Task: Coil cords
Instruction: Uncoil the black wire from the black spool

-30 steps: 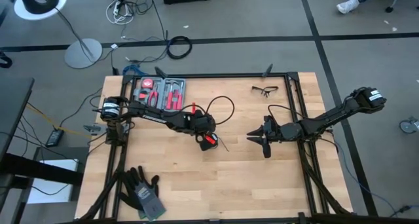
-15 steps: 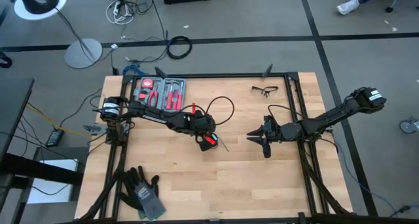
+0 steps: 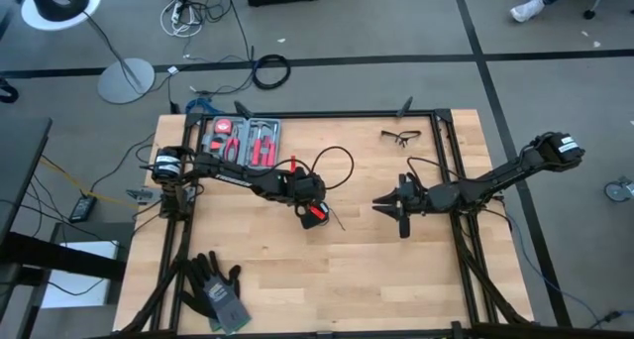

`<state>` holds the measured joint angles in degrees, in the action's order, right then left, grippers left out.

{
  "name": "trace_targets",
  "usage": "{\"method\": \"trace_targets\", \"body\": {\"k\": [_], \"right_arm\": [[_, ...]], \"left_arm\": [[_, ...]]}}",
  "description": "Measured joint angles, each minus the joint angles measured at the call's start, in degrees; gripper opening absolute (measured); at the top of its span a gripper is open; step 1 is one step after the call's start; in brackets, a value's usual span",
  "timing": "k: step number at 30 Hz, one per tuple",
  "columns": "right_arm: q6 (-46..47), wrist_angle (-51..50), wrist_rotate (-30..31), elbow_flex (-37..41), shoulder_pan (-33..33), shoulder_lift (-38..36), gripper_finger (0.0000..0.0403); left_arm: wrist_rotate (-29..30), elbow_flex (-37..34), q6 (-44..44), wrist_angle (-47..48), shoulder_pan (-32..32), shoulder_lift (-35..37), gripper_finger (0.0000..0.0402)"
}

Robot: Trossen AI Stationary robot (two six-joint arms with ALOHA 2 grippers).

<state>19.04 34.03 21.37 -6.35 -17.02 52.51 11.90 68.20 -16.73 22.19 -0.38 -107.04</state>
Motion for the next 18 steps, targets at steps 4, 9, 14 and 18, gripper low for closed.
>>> {"method": "trace_targets", "body": {"k": [4, 9, 14, 18], "right_arm": [[-0.6, 4.6, 0.3, -0.4, 0.6, 0.0, 0.0091], [-2.1, -9.6, 1.2, -8.7, 0.2, 1.5, 0.0084], [3.0, -33.7, 3.5, -23.2, 0.3, 10.2, 0.0075], [10.1, -44.6, 3.5, -33.5, 0.3, 21.3, 0.007]], "left_arm": [[0.0, 0.0, 0.0, 0.1, 0.0, 0.0, 0.04], [-1.2, 0.0, 0.1, 0.4, 0.1, 0.0, 0.0399], [-3.8, 0.0, 0.3, 0.5, 1.2, 0.0, 0.0399], [-4.1, 0.0, 0.7, 0.7, 2.1, 0.0, 0.0399]]}}
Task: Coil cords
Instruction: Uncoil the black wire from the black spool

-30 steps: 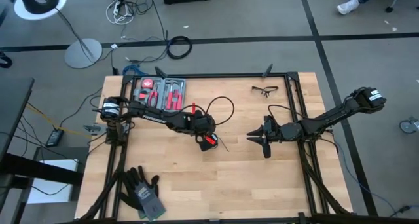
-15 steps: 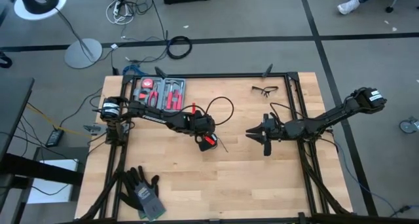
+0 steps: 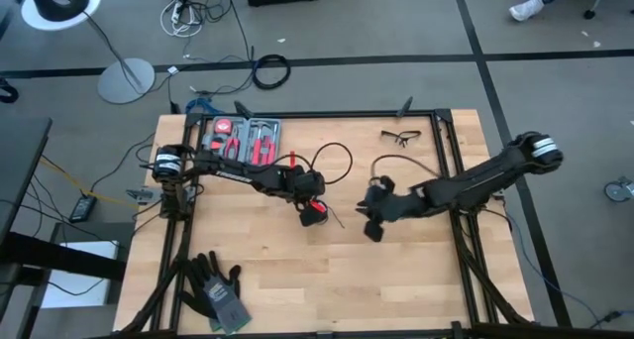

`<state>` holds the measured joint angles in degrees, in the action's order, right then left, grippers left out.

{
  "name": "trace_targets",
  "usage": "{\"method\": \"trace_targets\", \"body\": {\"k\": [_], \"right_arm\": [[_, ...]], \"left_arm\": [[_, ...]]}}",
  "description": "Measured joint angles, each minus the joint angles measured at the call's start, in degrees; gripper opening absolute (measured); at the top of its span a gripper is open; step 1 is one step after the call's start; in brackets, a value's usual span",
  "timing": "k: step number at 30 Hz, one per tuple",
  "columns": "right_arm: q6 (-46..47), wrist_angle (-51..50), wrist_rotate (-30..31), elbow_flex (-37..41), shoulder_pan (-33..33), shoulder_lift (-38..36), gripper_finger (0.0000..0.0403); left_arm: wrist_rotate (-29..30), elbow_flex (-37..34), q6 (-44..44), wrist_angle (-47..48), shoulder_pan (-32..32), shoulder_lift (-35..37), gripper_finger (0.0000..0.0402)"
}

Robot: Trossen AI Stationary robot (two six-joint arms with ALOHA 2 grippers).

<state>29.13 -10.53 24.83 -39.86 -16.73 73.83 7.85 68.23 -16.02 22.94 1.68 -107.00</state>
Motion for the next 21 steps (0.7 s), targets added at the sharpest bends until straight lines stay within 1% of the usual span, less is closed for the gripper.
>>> {"method": "trace_targets", "body": {"k": [3, 7, 11, 16, 21], "right_arm": [[4.0, -4.0, -0.2, -6.0, 0.0, 8.7, 0.0065], [4.7, -4.6, -0.4, -12.0, 0.0, 18.8, 0.0058], [4.8, -4.6, -0.6, -16.3, 0.4, 26.7, 0.0059], [5.8, -4.6, -0.6, -19.3, 1.5, 33.2, 0.0071], [5.5, -4.3, -0.3, -19.7, 2.0, 34.7, 0.0077]], "left_arm": [[0.0, 0.0, 0.6, 0.8, 0.3, 0.0, 0.0399], [-0.1, 0.1, 0.6, 2.1, 0.8, 0.0, 0.0399], [-0.1, 0.1, 0.7, 2.2, 1.0, 0.0, 0.0399], [0.0, 0.1, 0.8, 2.3, 1.0, 0.0, 0.0399], [0.0, 0.1, 0.8, 2.4, 1.0, 0.0, 0.0399]]}}
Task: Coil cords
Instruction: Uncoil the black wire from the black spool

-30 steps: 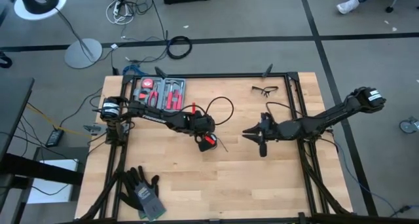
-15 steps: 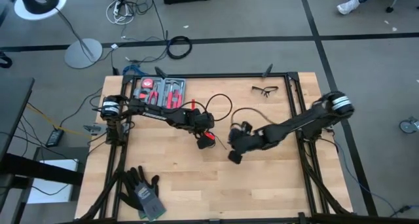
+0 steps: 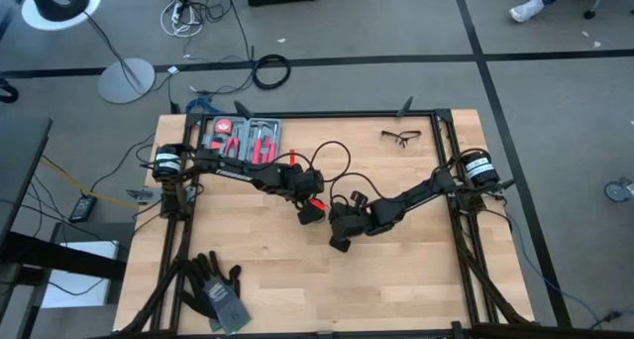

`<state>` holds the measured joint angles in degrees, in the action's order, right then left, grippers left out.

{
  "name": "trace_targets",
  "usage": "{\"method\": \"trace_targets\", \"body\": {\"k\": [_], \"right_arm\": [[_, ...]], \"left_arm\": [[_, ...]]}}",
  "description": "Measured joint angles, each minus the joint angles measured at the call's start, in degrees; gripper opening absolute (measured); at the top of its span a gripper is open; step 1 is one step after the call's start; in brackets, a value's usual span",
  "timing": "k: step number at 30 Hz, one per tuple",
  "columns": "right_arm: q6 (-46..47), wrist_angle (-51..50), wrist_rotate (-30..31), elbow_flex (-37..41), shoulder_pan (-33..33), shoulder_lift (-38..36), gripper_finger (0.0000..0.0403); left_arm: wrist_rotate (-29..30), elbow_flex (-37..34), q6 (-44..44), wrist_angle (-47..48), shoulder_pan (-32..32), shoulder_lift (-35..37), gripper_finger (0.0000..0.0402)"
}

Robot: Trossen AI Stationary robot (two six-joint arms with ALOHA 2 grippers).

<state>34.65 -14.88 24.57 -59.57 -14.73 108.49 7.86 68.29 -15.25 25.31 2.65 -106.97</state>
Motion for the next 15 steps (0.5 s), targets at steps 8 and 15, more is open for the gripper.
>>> {"method": "trace_targets", "body": {"k": [8, 15], "right_arm": [[-2.1, -7.5, -2.4, 0.1, -1.3, -3.9, 0.0006], [5.7, -28.9, -16.8, -0.1, -5.2, -10.0, 0.0002]], "left_arm": [[0.4, 0.0, 0.0, 1.4, 0.6, 0.2, 0.04], [0.1, 0.2, -0.2, 0.3, 1.1, 0.2, 0.04]]}}
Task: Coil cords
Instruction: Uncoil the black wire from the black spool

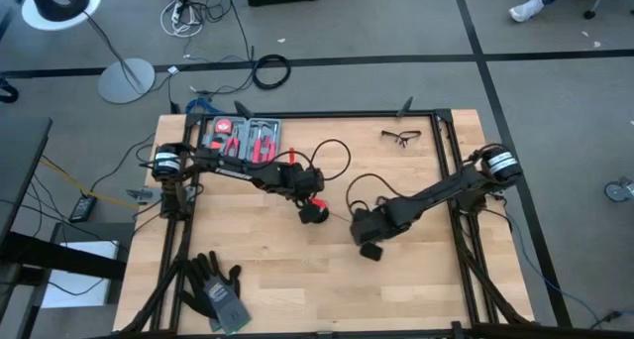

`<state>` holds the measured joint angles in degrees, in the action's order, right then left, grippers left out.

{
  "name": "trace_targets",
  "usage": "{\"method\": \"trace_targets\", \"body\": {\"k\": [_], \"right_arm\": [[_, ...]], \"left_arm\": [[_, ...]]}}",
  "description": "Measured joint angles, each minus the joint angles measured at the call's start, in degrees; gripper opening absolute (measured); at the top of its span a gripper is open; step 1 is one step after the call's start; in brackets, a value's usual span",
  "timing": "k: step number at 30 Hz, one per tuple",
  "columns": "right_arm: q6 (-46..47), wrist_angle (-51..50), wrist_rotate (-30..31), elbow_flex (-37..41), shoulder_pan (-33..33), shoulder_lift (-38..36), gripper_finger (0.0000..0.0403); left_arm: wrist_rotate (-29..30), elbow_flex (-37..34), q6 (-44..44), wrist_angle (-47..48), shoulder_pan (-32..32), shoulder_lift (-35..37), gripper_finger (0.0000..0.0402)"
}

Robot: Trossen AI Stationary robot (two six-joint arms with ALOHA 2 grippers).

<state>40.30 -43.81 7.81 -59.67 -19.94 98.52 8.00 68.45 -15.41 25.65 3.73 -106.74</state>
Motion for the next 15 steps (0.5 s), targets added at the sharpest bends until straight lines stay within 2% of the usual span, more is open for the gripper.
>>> {"method": "trace_targets", "body": {"k": [4, 6, 8, 12, 15], "right_arm": [[4.6, -9.3, -5.5, 0.1, -3.1, -2.4, 0.0001], [6.6, -16.5, -12.2, 0.5, -4.7, -3.3, 0.0001], [9.5, -19.0, -14.0, 0.4, -6.1, -3.5, 0.0001], [13.9, -26.8, -12.0, 0.5, -8.9, -3.6, 0.0001], [16.1, -24.6, -5.1, 0.4, -10.7, -3.6, 0.0003]], "left_arm": [[-0.5, 0.1, -0.1, -0.9, -0.1, 0.1, 0.04], [1.2, -0.6, 0.4, 3.0, 0.1, -0.1, 0.04], [1.7, -0.8, 0.3, 3.3, 0.3, -0.8, 0.04], [2.7, -0.2, -1.3, 5.4, 0.5, 0.0, 0.04], [2.9, -0.5, -2.0, 5.2, 1.0, -0.4, 0.04]]}}
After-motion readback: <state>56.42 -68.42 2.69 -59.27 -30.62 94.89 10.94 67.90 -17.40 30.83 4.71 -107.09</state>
